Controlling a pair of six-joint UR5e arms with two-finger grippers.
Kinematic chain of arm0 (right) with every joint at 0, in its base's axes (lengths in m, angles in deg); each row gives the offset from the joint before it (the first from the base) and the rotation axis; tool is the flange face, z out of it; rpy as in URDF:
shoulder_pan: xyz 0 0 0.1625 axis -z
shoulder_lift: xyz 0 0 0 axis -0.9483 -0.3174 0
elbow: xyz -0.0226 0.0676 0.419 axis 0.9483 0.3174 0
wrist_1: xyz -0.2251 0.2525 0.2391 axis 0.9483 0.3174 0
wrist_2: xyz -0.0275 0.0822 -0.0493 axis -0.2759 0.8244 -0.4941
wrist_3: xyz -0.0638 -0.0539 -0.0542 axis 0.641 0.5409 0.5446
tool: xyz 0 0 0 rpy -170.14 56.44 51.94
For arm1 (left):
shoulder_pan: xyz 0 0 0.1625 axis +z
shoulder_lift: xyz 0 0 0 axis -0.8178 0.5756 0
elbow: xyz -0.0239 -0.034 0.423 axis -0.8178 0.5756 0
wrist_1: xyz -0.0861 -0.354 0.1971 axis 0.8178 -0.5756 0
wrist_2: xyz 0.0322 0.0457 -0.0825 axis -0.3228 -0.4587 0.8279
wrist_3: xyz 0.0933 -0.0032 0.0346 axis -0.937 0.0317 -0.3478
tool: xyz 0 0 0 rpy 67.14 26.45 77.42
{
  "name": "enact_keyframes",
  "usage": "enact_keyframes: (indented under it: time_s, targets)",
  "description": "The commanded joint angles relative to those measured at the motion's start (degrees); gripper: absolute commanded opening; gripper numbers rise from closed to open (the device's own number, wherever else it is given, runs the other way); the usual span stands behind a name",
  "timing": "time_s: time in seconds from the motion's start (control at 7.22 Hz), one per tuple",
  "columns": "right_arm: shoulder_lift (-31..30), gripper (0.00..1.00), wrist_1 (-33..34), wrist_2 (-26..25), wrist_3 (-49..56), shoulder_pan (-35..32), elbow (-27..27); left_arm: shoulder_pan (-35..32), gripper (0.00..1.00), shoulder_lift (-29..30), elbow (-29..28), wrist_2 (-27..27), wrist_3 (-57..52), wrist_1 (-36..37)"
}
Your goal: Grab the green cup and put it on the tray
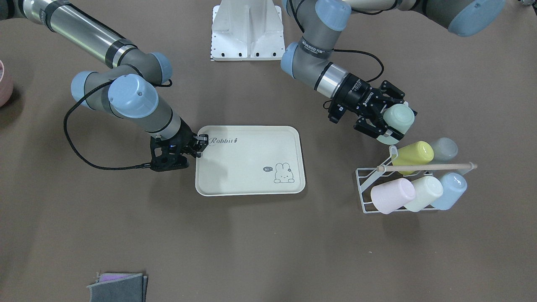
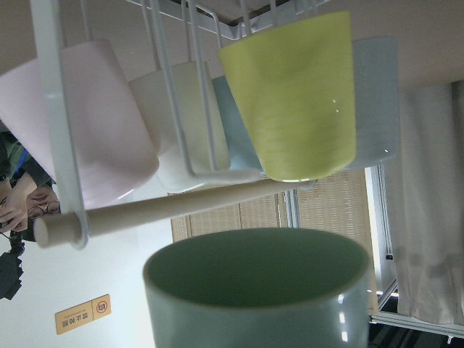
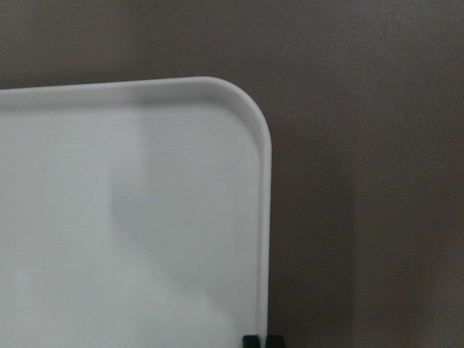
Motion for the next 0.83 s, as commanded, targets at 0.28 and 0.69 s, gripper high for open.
enact_keyframes:
  time_s: [0.28,0.69]
  targets:
    - [-0.3,1.00,-1.2,-2.2,0.3,0.7,-0.6,0.0,0.04,1.9,4.6,19.9,46.7,-9.5]
    - [-1.1,1.00,-0.8,-0.7,0.3,-2.4,-2.4,-7.7,0.04,1.9,4.4,32.7,59.5,-31.2]
